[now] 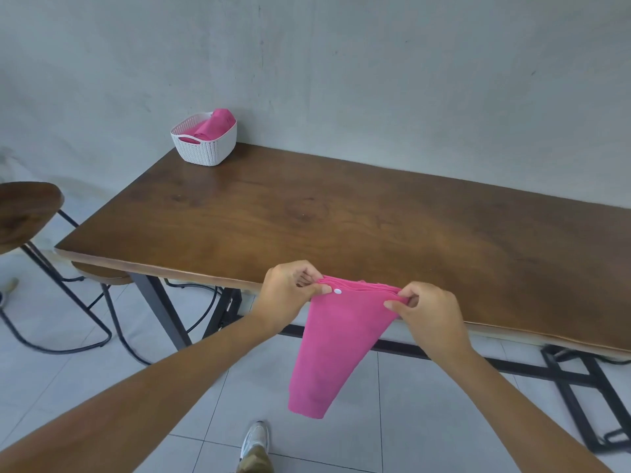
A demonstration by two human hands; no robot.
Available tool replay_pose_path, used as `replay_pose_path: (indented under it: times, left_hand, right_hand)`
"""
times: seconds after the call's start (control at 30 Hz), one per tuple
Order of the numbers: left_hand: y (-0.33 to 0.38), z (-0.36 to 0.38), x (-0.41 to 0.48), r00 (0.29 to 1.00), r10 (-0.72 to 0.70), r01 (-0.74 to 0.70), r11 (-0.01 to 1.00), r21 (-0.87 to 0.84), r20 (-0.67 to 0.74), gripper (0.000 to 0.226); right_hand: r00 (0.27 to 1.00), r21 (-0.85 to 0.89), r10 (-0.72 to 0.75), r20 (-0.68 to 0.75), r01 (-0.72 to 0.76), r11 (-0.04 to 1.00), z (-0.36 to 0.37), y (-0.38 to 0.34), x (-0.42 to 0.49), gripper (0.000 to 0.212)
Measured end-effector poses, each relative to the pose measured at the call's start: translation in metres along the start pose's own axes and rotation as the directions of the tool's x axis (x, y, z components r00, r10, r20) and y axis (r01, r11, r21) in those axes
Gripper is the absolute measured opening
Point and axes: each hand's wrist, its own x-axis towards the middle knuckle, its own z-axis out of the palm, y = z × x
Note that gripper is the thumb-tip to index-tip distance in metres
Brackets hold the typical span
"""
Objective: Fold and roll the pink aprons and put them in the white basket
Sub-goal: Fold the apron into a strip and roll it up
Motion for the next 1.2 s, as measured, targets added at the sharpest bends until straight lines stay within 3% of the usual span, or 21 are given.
replay_pose_path:
  times: [0.43,0.63,0.77,0.97,1.2]
  left_hand:
    - [-0.043,0.008,0.057,0.996,-0.081,0.087,0.986,0.139,-0.048,0.024]
    - [-0.066,0.013,0.09,0.986,-0.163,0.157,0.971,0.179,0.018,0.032]
    - [-0.075,0.014,0.109,0.992,-0.105,0.08,0.957,0.277,0.074,0.021]
    - [-0.088,0.013,0.16,0.993,0.012,-0.062,0.9,0.432,0.118,0.022]
    - [-0.096,0.012,0.229,0.994,-0.05,-0.011,0.831,0.556,0.095,0.026]
  right_hand:
    - [0.999,0.005,-0.006,0.037,0.006,1.0,0.053,0.007,0.05,0.027]
    - [0.994,0.075,0.073,0.079,-0.079,0.994,0.073,0.007,0.084,0.024]
    - [0.971,0.142,0.201,0.132,-0.219,0.965,0.081,0.012,0.108,0.022]
    - [0.96,0.117,0.243,0.138,-0.259,0.959,0.092,0.014,0.157,0.016]
    - [0.941,0.004,0.299,0.158,-0.303,0.953,0.094,0.022,0.225,0.025]
